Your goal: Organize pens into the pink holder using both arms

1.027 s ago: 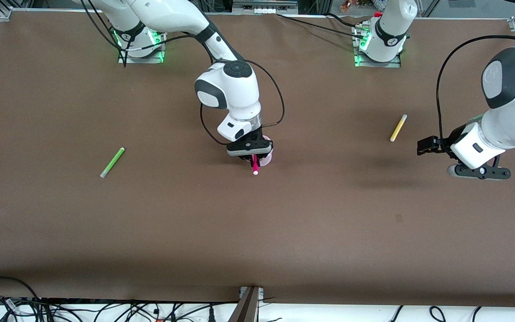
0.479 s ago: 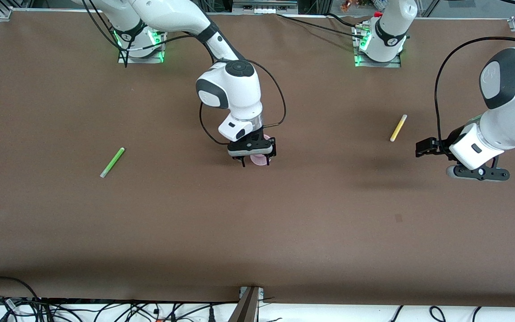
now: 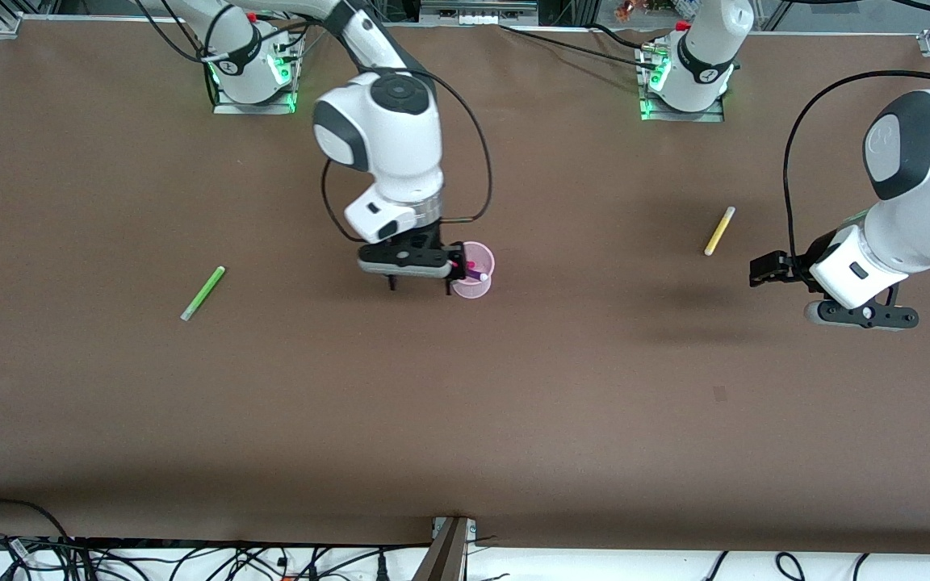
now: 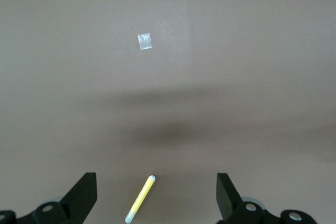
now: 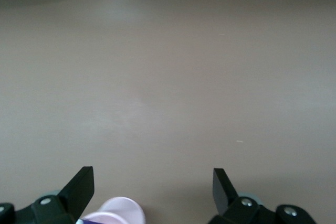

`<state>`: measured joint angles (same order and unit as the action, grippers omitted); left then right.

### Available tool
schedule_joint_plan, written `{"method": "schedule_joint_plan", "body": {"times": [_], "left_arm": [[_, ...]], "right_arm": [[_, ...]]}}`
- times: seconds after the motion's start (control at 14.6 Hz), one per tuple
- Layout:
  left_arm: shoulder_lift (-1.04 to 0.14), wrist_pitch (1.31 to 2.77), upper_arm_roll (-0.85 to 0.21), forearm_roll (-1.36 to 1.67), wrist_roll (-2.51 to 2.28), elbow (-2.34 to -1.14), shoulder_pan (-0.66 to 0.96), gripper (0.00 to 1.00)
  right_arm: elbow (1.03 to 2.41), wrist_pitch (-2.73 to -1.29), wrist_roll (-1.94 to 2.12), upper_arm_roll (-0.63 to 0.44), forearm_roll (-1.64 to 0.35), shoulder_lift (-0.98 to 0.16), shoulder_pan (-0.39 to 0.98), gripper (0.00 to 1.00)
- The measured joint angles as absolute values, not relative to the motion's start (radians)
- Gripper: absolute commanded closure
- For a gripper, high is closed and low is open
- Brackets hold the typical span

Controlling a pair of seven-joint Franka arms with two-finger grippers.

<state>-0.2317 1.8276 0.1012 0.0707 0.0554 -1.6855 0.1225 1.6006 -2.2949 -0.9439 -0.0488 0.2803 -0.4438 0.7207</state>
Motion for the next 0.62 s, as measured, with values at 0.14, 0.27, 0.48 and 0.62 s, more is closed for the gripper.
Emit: {"method": "schedule_joint_plan", "body": {"times": [0.14,0.27,0.48,0.62], "left_arm": [[-0.232,1.834,0.101,0.071,0.057,-1.686,0.122,0.00],[-0.231,1.845,0.101,0.058,0.062,-1.685,0.122,0.00],[-0.230,1.872,0.101,0.021,0.063,-1.685,0.122,0.00],[-0.228,1.901,0.102,0.020,0.062,-1.669,0.121,0.00]], "right_arm": [[1.598,-2.193,-0.838,-0.077,0.173,-0.385,0.681,0.00],[1.597,-2.072,-0.735,-0.146,0.076,-0.313,0.665,0.00],[1.597,-1.860,-0.537,-0.268,-0.053,-0.186,0.650,0.00],[1.599,-1.734,-0.424,-0.339,-0.066,-0.112,0.645,0.00]]}}
